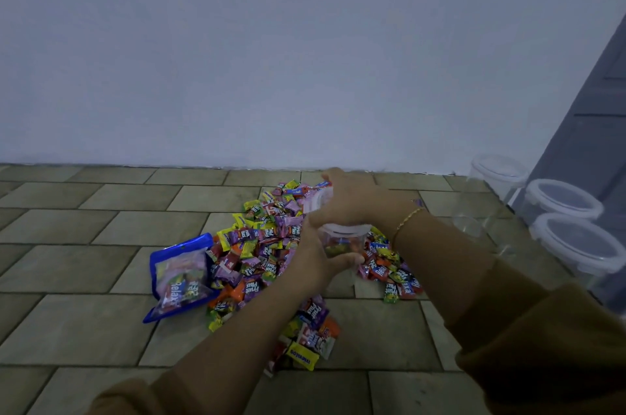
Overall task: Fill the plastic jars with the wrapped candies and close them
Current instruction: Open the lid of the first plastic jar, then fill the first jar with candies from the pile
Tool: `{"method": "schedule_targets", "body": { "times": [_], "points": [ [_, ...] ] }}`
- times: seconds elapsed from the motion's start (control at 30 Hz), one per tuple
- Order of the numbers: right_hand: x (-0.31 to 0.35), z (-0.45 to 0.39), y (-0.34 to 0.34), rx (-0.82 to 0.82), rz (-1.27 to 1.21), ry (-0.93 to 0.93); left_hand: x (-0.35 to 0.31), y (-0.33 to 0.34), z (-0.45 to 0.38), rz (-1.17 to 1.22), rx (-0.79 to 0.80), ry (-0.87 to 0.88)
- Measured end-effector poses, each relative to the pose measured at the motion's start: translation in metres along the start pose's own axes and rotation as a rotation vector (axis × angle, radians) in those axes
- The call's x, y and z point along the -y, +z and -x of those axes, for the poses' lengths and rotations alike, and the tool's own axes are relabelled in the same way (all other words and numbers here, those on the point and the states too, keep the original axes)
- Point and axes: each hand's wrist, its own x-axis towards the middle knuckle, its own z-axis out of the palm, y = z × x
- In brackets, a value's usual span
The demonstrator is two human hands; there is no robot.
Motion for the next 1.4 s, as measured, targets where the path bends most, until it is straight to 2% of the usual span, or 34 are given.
{"method": "schedule_targets", "body": {
  "times": [0.17, 0.23, 0.37, 0.47, 0.63, 0.87, 1.03, 1.13, 1.27, 1.4],
  "points": [
    [-0.012, 0.024, -0.004, -0.185, -0.315, -0.059, -0.001, -0.004, 0.002, 0.065, -0.022, 0.013],
    [-0.024, 0.041, -0.003, -0.289, -0.441, -0.064, -0.001, -0.004, 0.003, 0.022, -0.03, 0.03],
    [-0.057, 0.081, 0.025, -0.438, -0.651, 0.06, 0.002, -0.005, 0.0, -0.006, -0.045, -0.017],
    [-0.082, 0.106, 0.066, -0.512, -0.65, 0.157, 0.003, -0.004, 0.003, -0.014, -0.059, -0.02],
    [-0.099, 0.137, 0.119, -0.393, -0.611, 0.213, 0.003, -0.003, 0.004, -0.001, -0.047, -0.029],
    [-0.105, 0.144, 0.14, -0.254, -0.273, 0.204, -0.004, -0.001, 0.009, -0.066, -0.076, -0.037],
    [-0.102, 0.143, 0.142, -0.15, -0.136, 0.191, 0.001, -0.01, 0.024, -0.391, -0.091, -0.003],
    [-0.09, 0.142, 0.139, -0.174, -0.089, 0.146, 0.0, -0.019, 0.044, -0.637, -0.115, -0.044],
    [-0.067, 0.136, 0.136, -0.265, -0.048, -0.064, 0.002, -0.037, 0.077, -0.819, -0.077, 0.022],
    [-0.038, 0.129, 0.14, -0.087, -0.094, -0.125, 0.007, -0.046, 0.104, -1.092, 0.035, -0.01]
  ]
}}
